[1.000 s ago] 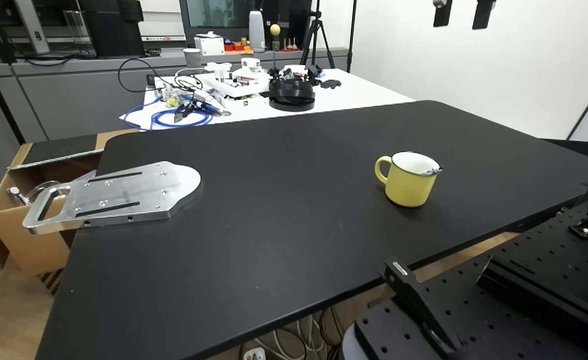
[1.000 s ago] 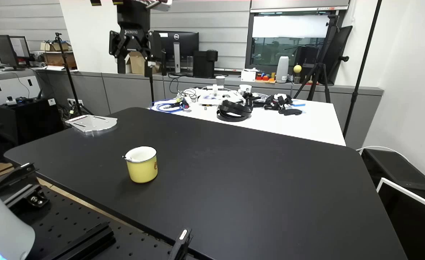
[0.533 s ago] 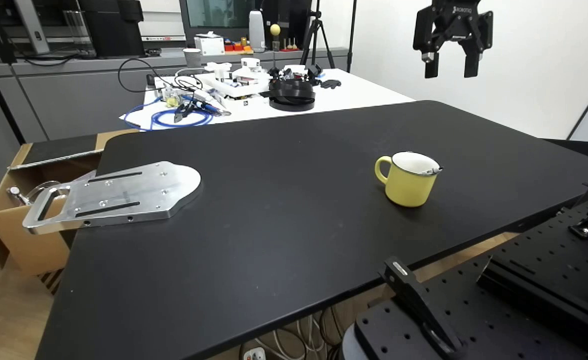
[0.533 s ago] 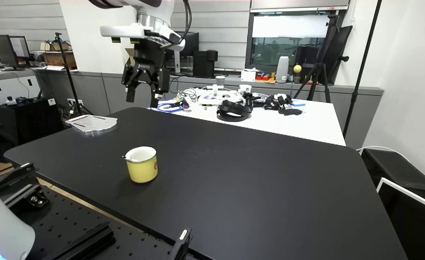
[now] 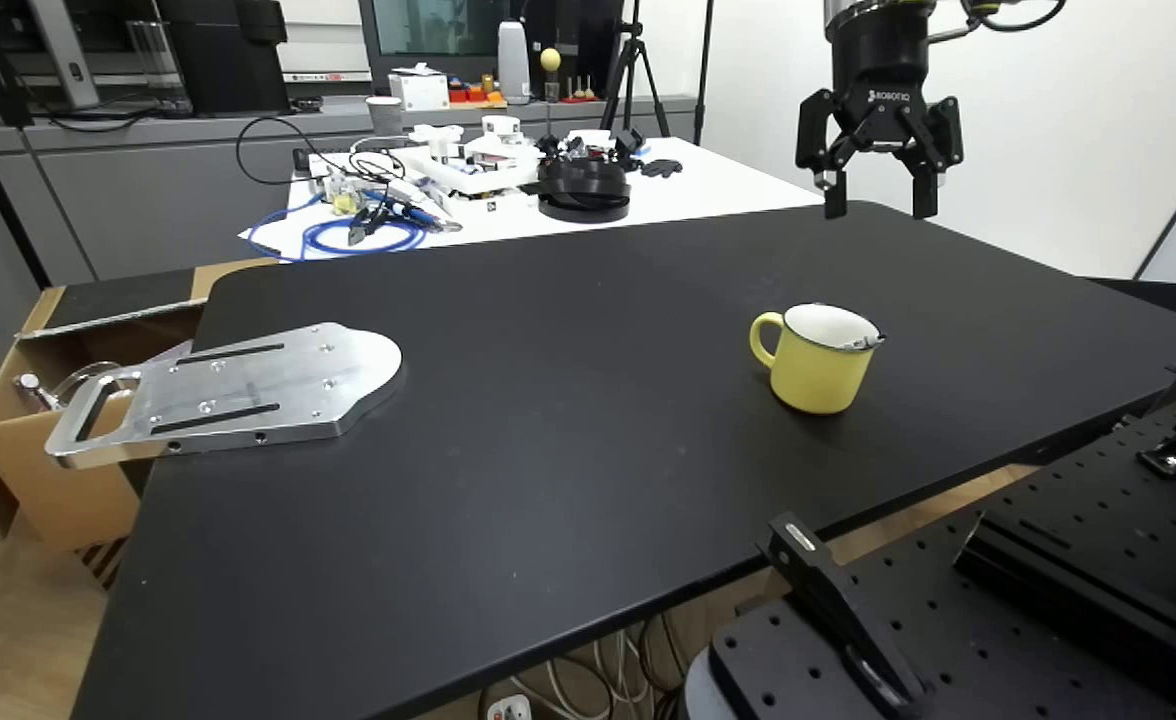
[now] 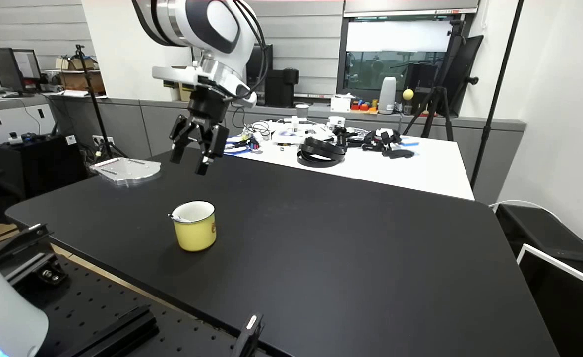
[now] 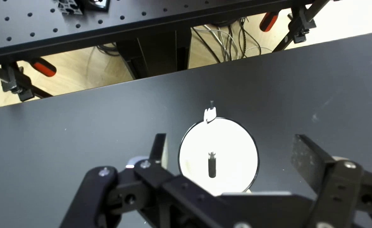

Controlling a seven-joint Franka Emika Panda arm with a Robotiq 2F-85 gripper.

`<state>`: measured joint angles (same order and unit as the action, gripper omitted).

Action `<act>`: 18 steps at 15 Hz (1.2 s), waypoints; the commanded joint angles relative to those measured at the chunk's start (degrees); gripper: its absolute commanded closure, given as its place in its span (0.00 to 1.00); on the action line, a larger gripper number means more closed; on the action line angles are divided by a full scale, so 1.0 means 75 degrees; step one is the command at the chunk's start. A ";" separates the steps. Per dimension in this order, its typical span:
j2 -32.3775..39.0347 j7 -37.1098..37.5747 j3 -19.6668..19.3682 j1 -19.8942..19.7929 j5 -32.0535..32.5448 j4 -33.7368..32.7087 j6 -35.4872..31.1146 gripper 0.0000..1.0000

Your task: Pick the pen from the cup and put it on the table

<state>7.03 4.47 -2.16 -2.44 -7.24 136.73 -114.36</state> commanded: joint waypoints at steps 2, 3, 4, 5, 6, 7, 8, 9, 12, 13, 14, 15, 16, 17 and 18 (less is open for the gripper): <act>0.0680 0.0445 -0.0096 -0.0055 -0.0274 -0.0300 0.0305 0.00; 0.0808 0.0467 -0.0123 -0.0071 -0.0314 -0.0312 0.0318 0.00; 0.0931 0.0470 -0.0157 -0.0086 -0.0370 -0.0307 0.0287 0.00; 0.1041 0.0464 -0.0183 -0.0103 -0.0410 -0.0308 0.0272 0.00; 0.1152 0.0405 -0.0210 -0.0129 -0.0435 -0.0286 0.0217 0.00; 0.1287 0.0269 -0.0231 -0.0166 -0.0476 -0.0277 0.0175 0.00; 0.1405 0.0133 -0.0235 -0.0219 -0.0580 -0.0280 0.0175 0.00; 0.1507 0.0084 -0.0244 -0.0255 -0.0616 -0.0279 0.0154 0.00; 0.1677 -0.0213 -0.0225 -0.0425 -0.0994 -0.0222 -0.0036 0.00; 0.1722 -0.0342 -0.0211 -0.0501 -0.1236 -0.0208 -0.0071 0.00; 0.1749 -0.0402 -0.0204 -0.0551 -0.1457 -0.0179 -0.0157 0.00; 0.1783 -0.0460 -0.0198 -0.0591 -0.1645 -0.0170 -0.0176 0.00; 0.1803 -0.0492 -0.0197 -0.0604 -0.1757 -0.0159 -0.0196 0.00; 0.1816 -0.0524 -0.0196 -0.0623 -0.1863 -0.0149 -0.0216 0.00; 0.1832 -0.0557 -0.0192 -0.0635 -0.1948 -0.0139 -0.0214 0.00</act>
<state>19.79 1.20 -3.93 -6.23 -19.25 136.18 -115.85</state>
